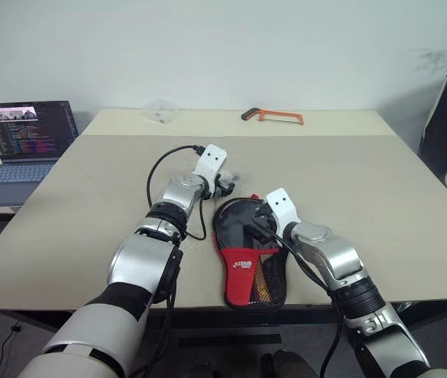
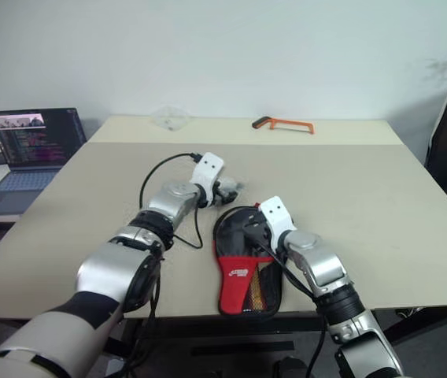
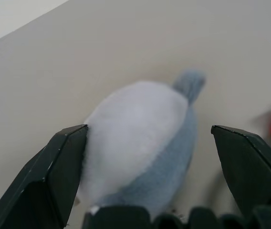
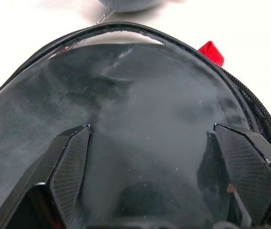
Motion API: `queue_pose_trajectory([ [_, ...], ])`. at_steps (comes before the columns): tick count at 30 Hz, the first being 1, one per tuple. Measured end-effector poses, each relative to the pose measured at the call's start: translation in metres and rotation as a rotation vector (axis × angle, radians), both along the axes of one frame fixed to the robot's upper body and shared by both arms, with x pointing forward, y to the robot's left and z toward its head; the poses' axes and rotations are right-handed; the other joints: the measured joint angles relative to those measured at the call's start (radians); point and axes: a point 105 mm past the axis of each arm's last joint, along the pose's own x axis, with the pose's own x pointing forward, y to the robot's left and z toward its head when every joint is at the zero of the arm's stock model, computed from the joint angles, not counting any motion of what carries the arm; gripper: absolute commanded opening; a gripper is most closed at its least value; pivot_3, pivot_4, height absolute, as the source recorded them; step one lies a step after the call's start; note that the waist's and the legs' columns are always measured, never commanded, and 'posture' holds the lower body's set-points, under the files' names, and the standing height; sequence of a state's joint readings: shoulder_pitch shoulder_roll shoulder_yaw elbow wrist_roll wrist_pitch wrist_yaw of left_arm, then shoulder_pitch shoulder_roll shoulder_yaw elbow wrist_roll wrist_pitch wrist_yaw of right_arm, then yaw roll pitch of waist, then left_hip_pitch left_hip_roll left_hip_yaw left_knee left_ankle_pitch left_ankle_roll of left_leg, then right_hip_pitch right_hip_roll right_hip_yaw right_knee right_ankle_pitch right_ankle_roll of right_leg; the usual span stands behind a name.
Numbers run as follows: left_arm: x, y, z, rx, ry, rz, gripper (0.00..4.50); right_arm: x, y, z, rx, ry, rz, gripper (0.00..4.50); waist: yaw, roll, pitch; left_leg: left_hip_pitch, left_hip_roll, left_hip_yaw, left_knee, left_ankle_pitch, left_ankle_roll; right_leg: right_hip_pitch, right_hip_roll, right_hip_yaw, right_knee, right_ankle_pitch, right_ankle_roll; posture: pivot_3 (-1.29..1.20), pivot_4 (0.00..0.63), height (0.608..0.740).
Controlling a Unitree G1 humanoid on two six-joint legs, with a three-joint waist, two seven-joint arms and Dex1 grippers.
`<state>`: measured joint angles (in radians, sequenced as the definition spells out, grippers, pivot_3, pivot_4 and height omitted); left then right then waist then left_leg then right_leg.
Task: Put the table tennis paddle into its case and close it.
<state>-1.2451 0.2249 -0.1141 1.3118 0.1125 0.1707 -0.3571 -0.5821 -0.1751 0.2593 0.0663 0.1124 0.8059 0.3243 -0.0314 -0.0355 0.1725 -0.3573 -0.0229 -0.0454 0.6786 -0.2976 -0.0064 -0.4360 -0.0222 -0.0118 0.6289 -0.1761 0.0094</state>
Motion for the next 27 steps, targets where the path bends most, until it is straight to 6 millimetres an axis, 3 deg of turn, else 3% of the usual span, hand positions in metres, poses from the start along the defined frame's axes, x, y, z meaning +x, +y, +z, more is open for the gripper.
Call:
queue_pose_trajectory([
  [7,0.0,0.005,-0.009,0.138,-0.017,0.013,4.5,-0.003,0.0,0.0,-0.005,-0.001,-0.002,4.46,0.0,0.0,0.0,0.0,0.0,0.0,0.0,0.0,0.0,0.0,0.0,-0.001,0.0,0.0,0.0,0.0,0.15,0.74],
  [11,-0.001,0.006,-0.014,0.18,-0.024,0.003,3.6,-0.003,0.0,0.0,-0.006,0.0,-0.003,4.5,0.0,0.0,0.0,0.0,0.0,0.0,0.0,0.0,0.0,0.0,0.0,-0.001,0.0,0.0,0.0,0.0,0.15,0.74],
  [17,-0.001,0.003,-0.014,0.371,-0.111,-0.062,1.38,-0.007,0.003,-0.001,-0.004,0.008,0.012,4.5,0.0,0.0,0.0,0.0,0.0,0.001,0.0,0.0,0.0,0.0,0.0,-0.001,0.0,0.0,0.0,0.0,0.15,0.74],
  [20,0.0,0.002,-0.014,0.474,-0.172,-0.084,0.56,-0.01,0.005,-0.001,-0.004,0.012,0.02,4.5,0.0,0.0,0.0,0.001,0.0,0.0,0.0,0.0,0.0,0.0,0.0,-0.001,0.0,0.0,0.0,0.0,0.15,0.74],
  [22,0.001,-0.001,-0.011,0.512,-0.226,-0.086,0.35,-0.011,0.007,-0.001,-0.003,0.015,0.031,4.5,0.0,0.0,0.0,0.001,0.0,0.0,0.0,0.0,0.0,0.0,0.0,-0.001,0.0,0.0,0.0,0.0,0.15,0.74],
  [27,0.001,-0.024,0.001,0.518,-0.382,-0.093,0.34,-0.027,0.022,-0.003,-0.026,0.029,0.15,4.5,-0.001,0.0,0.0,0.001,0.001,0.001,0.0,0.0,0.0,0.0,0.0,-0.001,0.0,0.0,0.0,0.0,0.15,0.74],
])
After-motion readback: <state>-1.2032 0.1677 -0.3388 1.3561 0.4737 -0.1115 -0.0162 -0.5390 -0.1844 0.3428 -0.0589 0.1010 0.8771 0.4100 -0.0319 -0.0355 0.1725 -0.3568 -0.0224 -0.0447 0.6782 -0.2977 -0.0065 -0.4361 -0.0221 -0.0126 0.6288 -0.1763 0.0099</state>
